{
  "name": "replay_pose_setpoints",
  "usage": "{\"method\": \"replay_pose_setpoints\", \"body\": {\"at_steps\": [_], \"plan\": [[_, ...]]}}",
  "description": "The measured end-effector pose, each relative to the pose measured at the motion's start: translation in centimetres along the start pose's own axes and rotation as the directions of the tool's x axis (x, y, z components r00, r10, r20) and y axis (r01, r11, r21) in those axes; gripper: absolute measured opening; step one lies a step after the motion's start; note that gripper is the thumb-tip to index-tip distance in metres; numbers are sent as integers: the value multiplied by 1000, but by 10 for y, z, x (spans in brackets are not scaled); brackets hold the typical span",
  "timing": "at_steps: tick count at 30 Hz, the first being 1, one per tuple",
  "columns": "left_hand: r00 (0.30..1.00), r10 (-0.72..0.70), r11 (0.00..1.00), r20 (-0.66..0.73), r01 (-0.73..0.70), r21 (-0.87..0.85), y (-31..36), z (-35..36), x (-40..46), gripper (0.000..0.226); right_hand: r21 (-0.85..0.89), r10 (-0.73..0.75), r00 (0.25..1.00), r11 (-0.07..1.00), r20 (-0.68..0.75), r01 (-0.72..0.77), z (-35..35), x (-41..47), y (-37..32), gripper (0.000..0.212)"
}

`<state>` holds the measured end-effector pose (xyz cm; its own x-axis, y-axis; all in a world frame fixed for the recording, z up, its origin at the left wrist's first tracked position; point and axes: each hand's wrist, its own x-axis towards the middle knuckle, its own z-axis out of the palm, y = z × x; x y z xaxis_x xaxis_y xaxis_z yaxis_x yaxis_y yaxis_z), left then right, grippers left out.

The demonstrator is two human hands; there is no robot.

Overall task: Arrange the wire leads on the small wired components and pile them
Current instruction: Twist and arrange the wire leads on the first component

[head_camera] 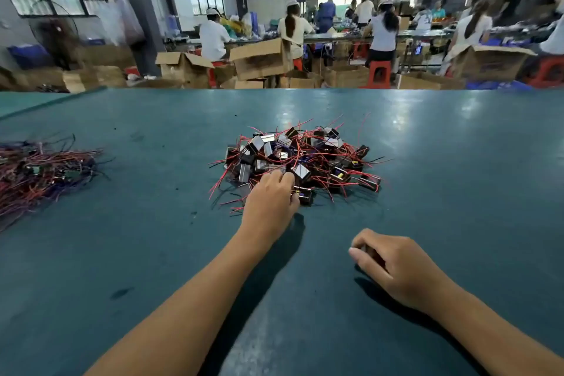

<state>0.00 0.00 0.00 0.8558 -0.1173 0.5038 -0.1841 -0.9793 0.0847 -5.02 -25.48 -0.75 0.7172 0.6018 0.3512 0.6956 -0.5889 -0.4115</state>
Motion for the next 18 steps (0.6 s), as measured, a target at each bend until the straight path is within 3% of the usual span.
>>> {"method": "replay_pose_setpoints", "body": {"at_steps": [4, 8, 12, 15, 18], "plan": [[951, 310, 936, 5, -306, 172, -3, 12, 18, 32, 55, -4, 998, 998, -64, 7, -2, 1, -1, 12], [976, 211, 923, 43, -214, 321, -3, 11, 46, 46, 67, -1, 998, 998, -68, 5, -1, 1, 2, 15], [947, 273, 826, 171, -322, 462, 2, 8, 71, 30, 78, 1, 998, 997, -68, 5, 1, 3, 5, 17], [932, 314, 796, 182, -363, 483, 2, 6, 80, 24, 80, 0, 998, 997, -61, 5, 2, 3, 6, 15], [941, 323, 850, 101, -335, 406, -1, 5, 83, 25, 96, -3, 998, 995, -63, 9, 3, 2, 8, 12]]}}
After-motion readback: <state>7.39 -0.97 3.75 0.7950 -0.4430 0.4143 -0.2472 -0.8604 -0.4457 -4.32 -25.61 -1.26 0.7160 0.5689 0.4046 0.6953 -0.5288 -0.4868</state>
